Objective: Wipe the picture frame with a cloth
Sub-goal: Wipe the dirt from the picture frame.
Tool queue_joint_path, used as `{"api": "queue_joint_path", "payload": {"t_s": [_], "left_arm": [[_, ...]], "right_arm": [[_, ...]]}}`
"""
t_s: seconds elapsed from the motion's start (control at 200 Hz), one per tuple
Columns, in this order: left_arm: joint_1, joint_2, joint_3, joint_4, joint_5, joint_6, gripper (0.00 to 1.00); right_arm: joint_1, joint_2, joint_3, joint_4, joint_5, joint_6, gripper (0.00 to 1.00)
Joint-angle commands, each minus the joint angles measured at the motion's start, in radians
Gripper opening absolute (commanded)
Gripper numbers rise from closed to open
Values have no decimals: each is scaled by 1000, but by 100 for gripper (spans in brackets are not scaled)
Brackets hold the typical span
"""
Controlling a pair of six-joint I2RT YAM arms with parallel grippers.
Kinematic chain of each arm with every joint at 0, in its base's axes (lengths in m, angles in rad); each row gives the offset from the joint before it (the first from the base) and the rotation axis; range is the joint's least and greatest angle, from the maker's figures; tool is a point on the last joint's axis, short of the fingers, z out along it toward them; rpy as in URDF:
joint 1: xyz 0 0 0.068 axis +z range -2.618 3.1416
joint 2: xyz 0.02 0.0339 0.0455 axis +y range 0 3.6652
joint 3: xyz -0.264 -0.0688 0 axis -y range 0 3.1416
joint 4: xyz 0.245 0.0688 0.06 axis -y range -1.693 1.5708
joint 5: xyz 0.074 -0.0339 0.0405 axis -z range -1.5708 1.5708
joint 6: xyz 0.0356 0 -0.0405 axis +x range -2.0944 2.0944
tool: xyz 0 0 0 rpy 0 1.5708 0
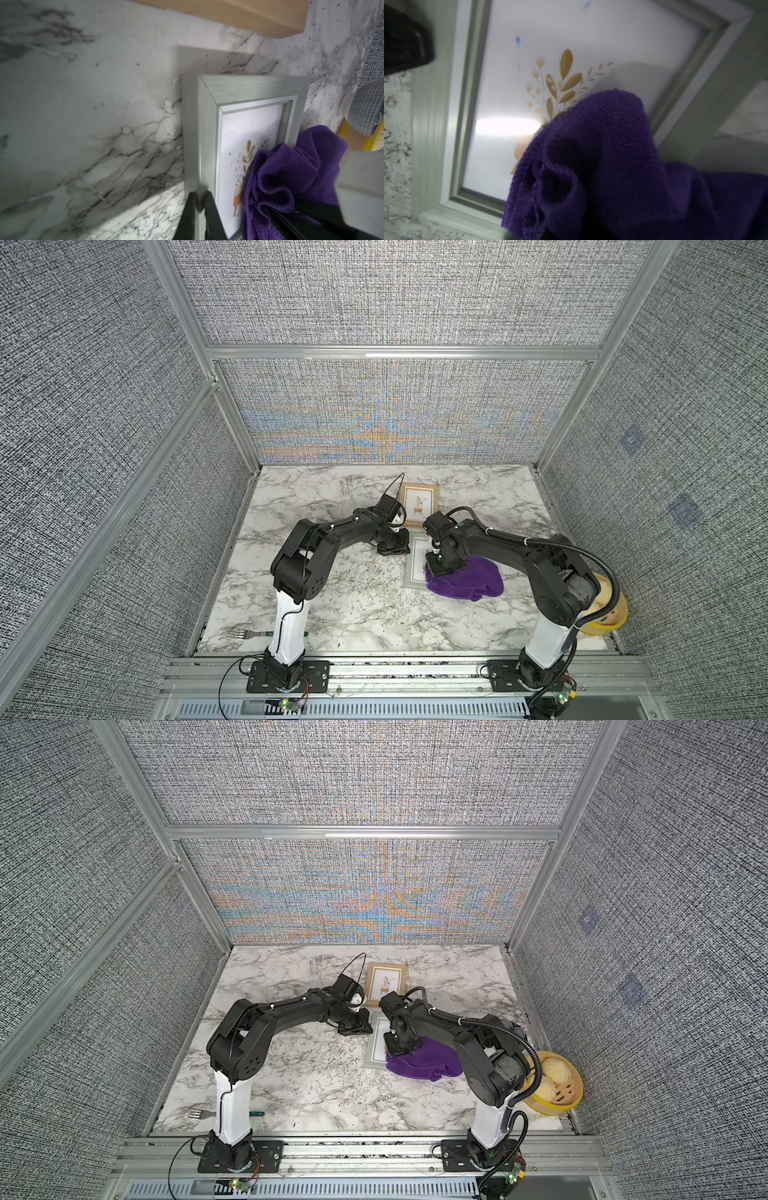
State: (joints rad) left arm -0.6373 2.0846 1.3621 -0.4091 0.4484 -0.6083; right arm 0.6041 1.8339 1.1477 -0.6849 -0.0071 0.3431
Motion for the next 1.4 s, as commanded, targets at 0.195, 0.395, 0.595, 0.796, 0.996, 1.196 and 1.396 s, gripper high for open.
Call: {"api": "queue_joint_path", "payload": {"t_s": [0.195, 0.395, 0.595, 0.796, 0.996, 1.196, 1.396], "left_arm": [[2, 42, -32, -255, -234, 67, 9], [2, 38, -32, -254, -241, 55, 9], [2, 40, -26, -247, -248, 16, 8], [2, 49, -21, -248, -262, -20, 8], [4, 49, -17, -253, -268, -27, 8], [4, 54, -8, -266, -266, -18, 8], [4, 54, -1, -268, -258, -16, 8]], "right_arm": [[-34, -15, 44, 96, 188, 5, 0], [-50, 4, 25, 111, 113, -19, 0], [-16, -60, -115, 54, -2, -18, 0], [34, -121, -236, -32, -69, 41, 0], [49, -146, -263, -81, -86, 63, 0], [49, -147, -266, -109, -110, 62, 0], [49, -188, -337, -115, -59, 108, 0]]}}
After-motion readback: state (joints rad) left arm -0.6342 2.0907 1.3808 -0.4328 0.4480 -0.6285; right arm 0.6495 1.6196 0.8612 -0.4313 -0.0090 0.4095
